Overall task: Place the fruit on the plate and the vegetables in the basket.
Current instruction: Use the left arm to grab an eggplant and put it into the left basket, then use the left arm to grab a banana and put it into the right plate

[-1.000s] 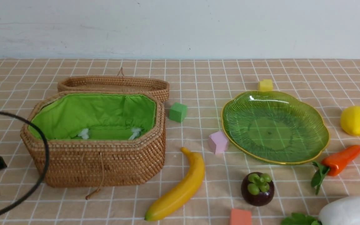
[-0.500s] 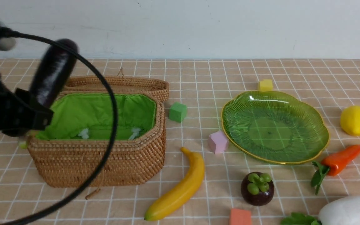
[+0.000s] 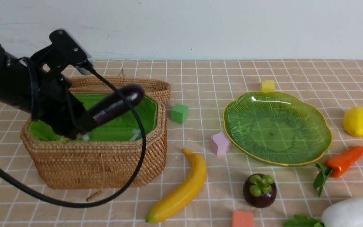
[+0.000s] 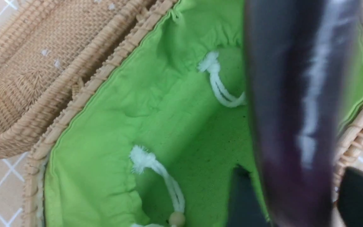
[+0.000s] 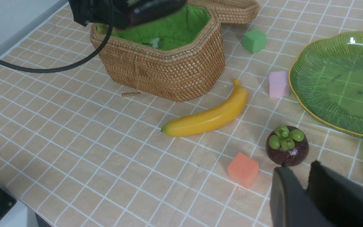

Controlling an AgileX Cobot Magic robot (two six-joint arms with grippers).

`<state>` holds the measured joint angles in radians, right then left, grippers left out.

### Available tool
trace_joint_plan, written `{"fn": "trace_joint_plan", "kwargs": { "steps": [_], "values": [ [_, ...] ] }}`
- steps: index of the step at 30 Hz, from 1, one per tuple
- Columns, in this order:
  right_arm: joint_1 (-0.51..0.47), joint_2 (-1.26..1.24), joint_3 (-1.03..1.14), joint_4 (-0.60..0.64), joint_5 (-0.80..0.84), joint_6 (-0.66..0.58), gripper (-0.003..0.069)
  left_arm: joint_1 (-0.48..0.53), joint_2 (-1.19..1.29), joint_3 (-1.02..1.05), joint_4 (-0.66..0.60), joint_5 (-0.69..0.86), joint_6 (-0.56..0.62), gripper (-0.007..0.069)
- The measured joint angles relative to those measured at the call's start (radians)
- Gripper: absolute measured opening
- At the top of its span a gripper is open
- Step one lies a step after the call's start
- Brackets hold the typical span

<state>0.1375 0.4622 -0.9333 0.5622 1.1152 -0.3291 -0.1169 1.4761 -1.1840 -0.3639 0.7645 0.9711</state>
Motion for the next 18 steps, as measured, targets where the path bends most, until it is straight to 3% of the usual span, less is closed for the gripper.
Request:
{"fn": "trace_joint_plan", "kwargs": {
  "steps": [3,5,8,12,13,15,16,18],
  "values": [
    [0.0,0.0,0.0,0.0,0.0,-0.001,0.0127,-0.004,-0.021,-0.001,-0.019,0.002,-0.035,0.0596],
    [0.0,0.0,-0.001,-0.001,0.0,-0.002,0.0127,-0.016,-0.04,-0.001,-0.036,0.002,-0.073,0.0605],
    [0.0,0.0,-0.001,-0.006,0.002,-0.002,0.0127,-0.103,-0.108,-0.002,-0.056,0.017,-0.225,0.0501],
    [0.0,0.0,-0.001,-0.007,0.053,-0.002,0.0129,-0.35,-0.139,-0.006,-0.007,0.141,-0.506,0.0192],
    [0.0,0.0,-0.001,-0.007,0.062,-0.002,0.0129,-0.362,-0.139,-0.006,-0.007,0.148,-0.506,0.0179],
    [0.0,0.0,-0.001,-0.008,0.116,-0.002,0.013,-0.49,-0.092,-0.006,0.081,0.204,-0.667,0.0076],
    [0.0,0.0,-0.001,-0.008,0.138,-0.002,0.013,-0.549,-0.038,-0.006,0.141,0.206,-0.75,0.0064],
    [0.0,0.0,-0.001,-0.008,0.148,-0.002,0.013,-0.588,0.0,-0.006,0.183,0.197,-0.786,0.0076]
  ]
}}
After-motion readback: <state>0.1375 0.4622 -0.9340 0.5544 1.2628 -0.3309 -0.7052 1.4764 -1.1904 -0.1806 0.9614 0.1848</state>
